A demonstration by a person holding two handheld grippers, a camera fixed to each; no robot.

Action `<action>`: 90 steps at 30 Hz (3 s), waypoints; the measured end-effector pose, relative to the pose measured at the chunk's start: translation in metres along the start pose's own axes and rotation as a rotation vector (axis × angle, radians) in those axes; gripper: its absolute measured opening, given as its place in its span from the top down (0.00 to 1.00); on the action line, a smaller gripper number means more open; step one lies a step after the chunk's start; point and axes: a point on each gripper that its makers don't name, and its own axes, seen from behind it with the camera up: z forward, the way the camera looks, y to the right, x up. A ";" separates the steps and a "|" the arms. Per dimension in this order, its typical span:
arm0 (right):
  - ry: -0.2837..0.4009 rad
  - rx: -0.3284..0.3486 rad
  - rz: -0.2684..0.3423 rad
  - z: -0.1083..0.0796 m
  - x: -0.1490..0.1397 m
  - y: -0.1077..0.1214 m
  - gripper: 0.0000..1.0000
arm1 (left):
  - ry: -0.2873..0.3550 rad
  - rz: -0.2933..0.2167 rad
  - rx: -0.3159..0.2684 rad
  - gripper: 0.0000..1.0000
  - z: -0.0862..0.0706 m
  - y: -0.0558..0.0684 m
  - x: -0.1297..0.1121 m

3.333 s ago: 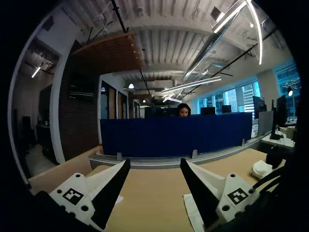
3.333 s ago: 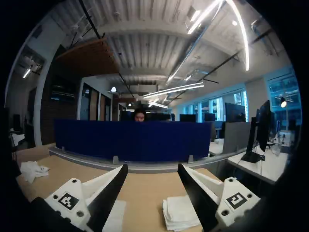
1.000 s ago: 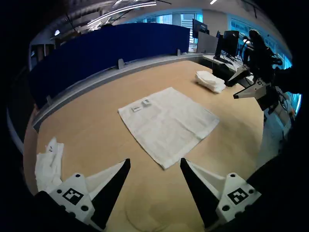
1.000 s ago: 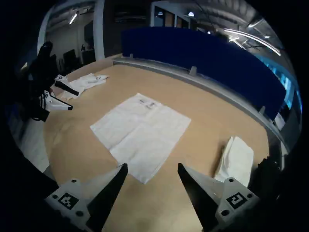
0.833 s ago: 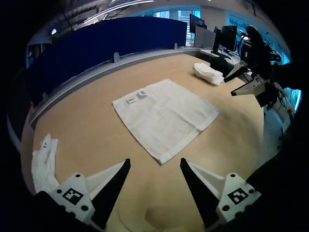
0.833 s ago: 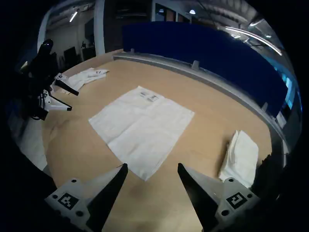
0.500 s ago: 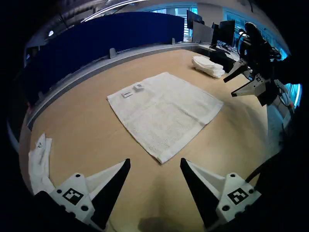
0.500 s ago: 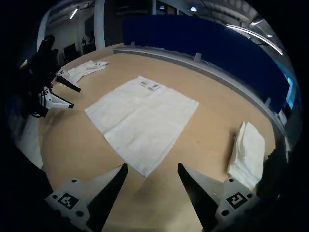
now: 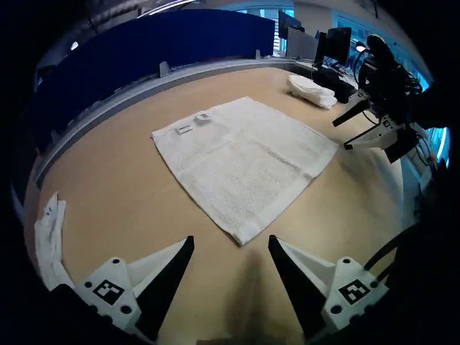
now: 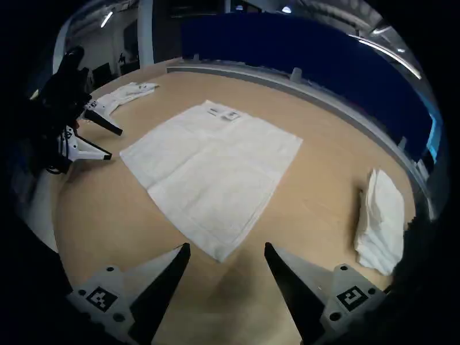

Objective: Fold towel

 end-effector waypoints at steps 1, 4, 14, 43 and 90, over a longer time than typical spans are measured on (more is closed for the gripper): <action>-0.002 0.002 0.002 0.001 -0.001 -0.001 0.00 | -0.004 -0.001 -0.003 0.04 0.001 0.001 -0.001; -0.011 0.011 0.009 0.005 -0.004 -0.003 0.00 | -0.013 0.001 -0.010 0.04 0.005 0.002 -0.003; -0.030 0.019 0.014 0.012 -0.013 -0.007 0.15 | -0.039 0.024 -0.025 0.04 0.011 0.007 -0.010; -0.054 0.017 0.035 0.014 -0.017 -0.010 0.71 | -0.055 0.015 -0.009 0.48 0.019 0.012 -0.008; 0.004 0.070 0.079 -0.043 0.012 -0.038 0.92 | -0.073 -0.113 -0.020 0.92 -0.033 0.044 0.005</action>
